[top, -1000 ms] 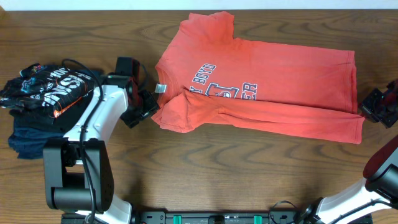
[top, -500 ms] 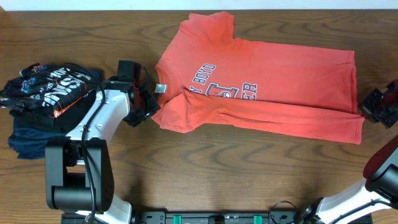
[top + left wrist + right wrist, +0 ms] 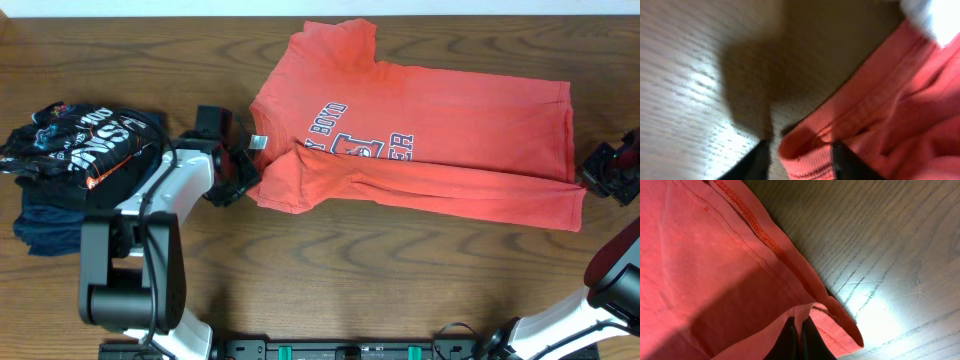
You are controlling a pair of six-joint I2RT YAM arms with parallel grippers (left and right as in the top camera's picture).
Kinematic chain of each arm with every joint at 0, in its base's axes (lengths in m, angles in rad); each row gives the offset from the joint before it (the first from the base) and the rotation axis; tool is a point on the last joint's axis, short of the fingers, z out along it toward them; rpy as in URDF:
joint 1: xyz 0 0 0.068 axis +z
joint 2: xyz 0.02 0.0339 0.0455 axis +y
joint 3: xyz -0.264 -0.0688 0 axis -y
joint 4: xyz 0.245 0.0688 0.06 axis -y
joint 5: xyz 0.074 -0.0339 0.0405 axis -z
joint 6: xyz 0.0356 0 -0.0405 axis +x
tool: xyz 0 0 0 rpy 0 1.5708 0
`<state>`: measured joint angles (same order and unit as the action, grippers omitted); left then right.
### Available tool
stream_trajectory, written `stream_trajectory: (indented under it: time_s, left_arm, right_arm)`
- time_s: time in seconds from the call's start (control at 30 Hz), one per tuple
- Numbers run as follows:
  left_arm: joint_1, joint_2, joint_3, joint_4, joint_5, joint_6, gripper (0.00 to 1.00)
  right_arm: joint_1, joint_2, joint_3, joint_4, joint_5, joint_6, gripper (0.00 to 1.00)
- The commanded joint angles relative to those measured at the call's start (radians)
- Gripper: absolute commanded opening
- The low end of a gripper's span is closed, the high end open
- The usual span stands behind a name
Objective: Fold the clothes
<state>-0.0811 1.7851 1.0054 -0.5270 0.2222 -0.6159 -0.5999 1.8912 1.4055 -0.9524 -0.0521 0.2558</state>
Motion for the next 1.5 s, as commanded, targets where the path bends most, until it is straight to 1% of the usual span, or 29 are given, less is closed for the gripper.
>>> stream_trajectory:
  time_s: [0.0,0.03,0.07,0.1,0.23,0.37,0.5,0.57,0.83,1.03,1.07,1.17,1.27,1.37,1.47]
  left_arm:
    - [-0.005,0.026,-0.011,0.009,0.012,0.029,0.27]
    - [-0.005,0.025,-0.011,0.013,0.011,0.043,0.15]
    - [-0.004,0.024,-0.010,0.013,0.006,0.048,0.08]
    - [-0.003,0.024,-0.010,0.012,0.000,0.048,0.06]
    - [0.013,0.010,-0.010,0.008,-0.006,0.064,0.06]
    - [0.047,-0.033,0.002,-0.012,-0.018,0.113,0.06]
    - [0.084,-0.078,0.015,-0.057,-0.159,0.126,0.06]
    - [0.100,-0.088,0.015,-0.058,-0.201,0.126,0.06]
    - [0.125,-0.089,0.015,-0.008,-0.225,0.116,0.06]
    - [0.125,-0.089,0.015,-0.026,-0.234,0.103,0.07]
    - [0.125,-0.089,0.015,-0.033,-0.234,0.103,0.09]
    - [0.125,-0.089,0.015,-0.048,-0.232,0.104,0.21]
    - [0.125,-0.092,0.015,-0.072,-0.229,0.116,0.31]
    - [0.125,-0.110,0.015,-0.087,-0.208,0.136,0.32]
    - [0.121,-0.149,0.015,-0.081,-0.135,0.159,0.33]
  right_arm:
    - [0.006,-0.024,-0.002,-0.001,0.011,0.005,0.01]
    - [0.006,-0.024,-0.002,-0.001,0.011,0.005,0.01]
    - [0.006,-0.024,-0.002,-0.001,0.011,0.005,0.01]
    - [0.006,-0.024,-0.002,-0.001,0.011,0.005,0.01]
    - [0.006,-0.024,-0.002,-0.001,0.011,0.005,0.01]
    - [0.006,-0.024,-0.002,0.000,0.011,0.005,0.01]
    - [0.006,-0.024,-0.002,0.003,0.011,0.005,0.01]
    - [0.006,-0.024,-0.002,0.003,0.011,0.005,0.01]
    - [0.006,-0.024,-0.002,0.001,0.011,0.005,0.01]
    - [0.006,-0.024,-0.002,0.000,0.011,0.005,0.01]
    - [0.006,-0.024,-0.002,0.000,0.011,0.005,0.01]
    - [0.006,-0.024,-0.002,0.000,0.011,0.005,0.01]
    - [0.006,-0.024,-0.002,0.000,0.011,0.005,0.01]
    - [0.006,-0.024,-0.002,0.000,0.011,0.005,0.01]
    - [0.006,-0.024,-0.002,0.000,0.011,0.005,0.01]
